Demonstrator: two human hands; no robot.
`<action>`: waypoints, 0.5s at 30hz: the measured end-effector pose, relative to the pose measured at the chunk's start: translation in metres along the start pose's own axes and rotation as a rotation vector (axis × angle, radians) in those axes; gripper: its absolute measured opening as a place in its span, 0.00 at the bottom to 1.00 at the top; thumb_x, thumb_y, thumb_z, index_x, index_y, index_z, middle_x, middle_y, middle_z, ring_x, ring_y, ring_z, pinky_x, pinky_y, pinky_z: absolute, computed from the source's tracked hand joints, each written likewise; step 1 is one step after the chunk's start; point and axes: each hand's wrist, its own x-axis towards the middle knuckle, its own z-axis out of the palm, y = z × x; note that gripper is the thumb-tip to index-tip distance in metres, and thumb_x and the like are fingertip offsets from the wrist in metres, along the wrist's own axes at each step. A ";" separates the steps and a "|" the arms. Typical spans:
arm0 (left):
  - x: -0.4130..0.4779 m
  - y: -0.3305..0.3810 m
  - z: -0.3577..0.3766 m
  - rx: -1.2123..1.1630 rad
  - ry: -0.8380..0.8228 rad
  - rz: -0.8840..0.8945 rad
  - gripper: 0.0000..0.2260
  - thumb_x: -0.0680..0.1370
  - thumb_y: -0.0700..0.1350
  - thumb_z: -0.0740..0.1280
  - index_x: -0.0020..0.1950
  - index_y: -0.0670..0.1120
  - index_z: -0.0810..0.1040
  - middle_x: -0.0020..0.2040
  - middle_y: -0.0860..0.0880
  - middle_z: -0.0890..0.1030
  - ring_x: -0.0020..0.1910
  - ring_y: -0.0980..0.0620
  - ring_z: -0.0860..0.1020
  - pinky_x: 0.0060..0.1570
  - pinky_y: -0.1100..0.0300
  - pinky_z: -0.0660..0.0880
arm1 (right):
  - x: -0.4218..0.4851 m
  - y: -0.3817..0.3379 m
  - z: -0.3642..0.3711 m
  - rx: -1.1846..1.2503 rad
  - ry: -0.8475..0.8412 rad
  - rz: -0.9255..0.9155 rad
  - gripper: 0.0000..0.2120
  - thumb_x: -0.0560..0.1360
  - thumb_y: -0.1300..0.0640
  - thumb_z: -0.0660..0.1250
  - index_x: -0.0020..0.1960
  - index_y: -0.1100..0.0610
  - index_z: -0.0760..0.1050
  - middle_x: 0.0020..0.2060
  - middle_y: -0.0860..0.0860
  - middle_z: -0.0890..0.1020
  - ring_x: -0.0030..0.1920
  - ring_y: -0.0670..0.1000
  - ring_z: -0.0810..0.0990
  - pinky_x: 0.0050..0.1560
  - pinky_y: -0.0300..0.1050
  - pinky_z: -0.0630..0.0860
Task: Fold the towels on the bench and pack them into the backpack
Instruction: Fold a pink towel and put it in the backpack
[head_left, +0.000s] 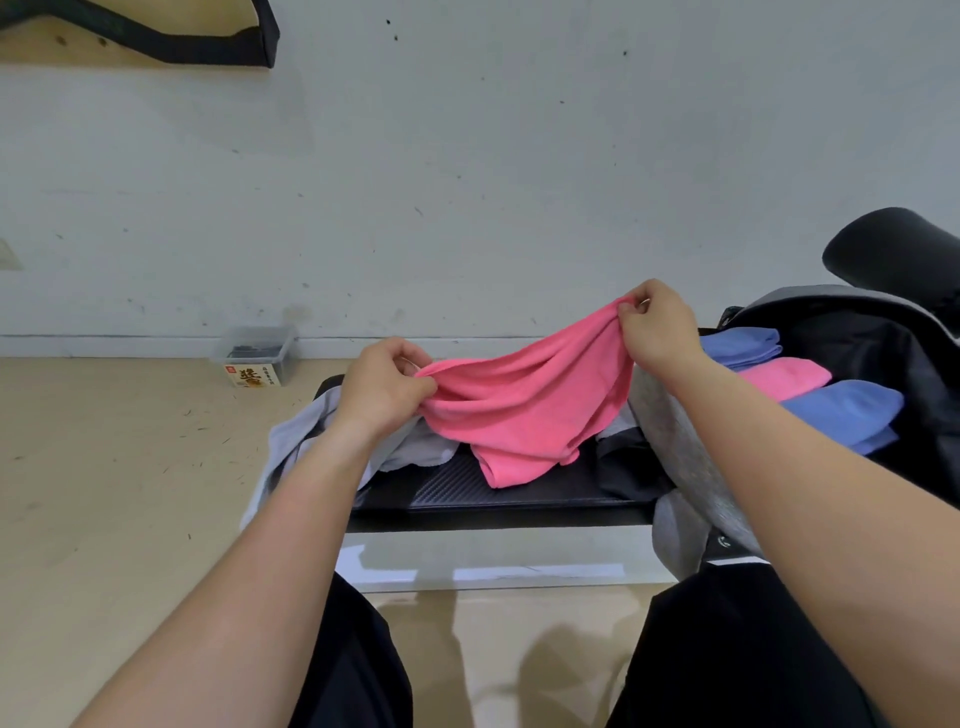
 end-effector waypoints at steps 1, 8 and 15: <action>0.000 0.000 0.001 0.006 0.000 0.001 0.11 0.68 0.34 0.71 0.45 0.48 0.81 0.39 0.47 0.81 0.40 0.45 0.82 0.46 0.45 0.82 | -0.001 0.001 0.001 0.008 -0.013 0.001 0.08 0.80 0.59 0.60 0.54 0.58 0.76 0.45 0.52 0.77 0.48 0.54 0.74 0.47 0.43 0.66; -0.004 0.004 0.013 -0.026 -0.077 -0.003 0.12 0.71 0.30 0.67 0.46 0.46 0.79 0.37 0.47 0.84 0.31 0.58 0.81 0.37 0.63 0.77 | -0.007 -0.001 0.012 -0.002 -0.050 -0.033 0.04 0.80 0.58 0.60 0.51 0.54 0.73 0.46 0.51 0.76 0.49 0.52 0.73 0.48 0.42 0.65; -0.005 0.002 0.016 -0.089 -0.267 0.025 0.20 0.72 0.26 0.54 0.53 0.44 0.77 0.50 0.46 0.85 0.47 0.50 0.85 0.48 0.58 0.82 | -0.008 -0.001 0.012 -0.027 -0.060 -0.035 0.08 0.81 0.59 0.59 0.56 0.59 0.75 0.49 0.52 0.76 0.49 0.52 0.72 0.47 0.42 0.64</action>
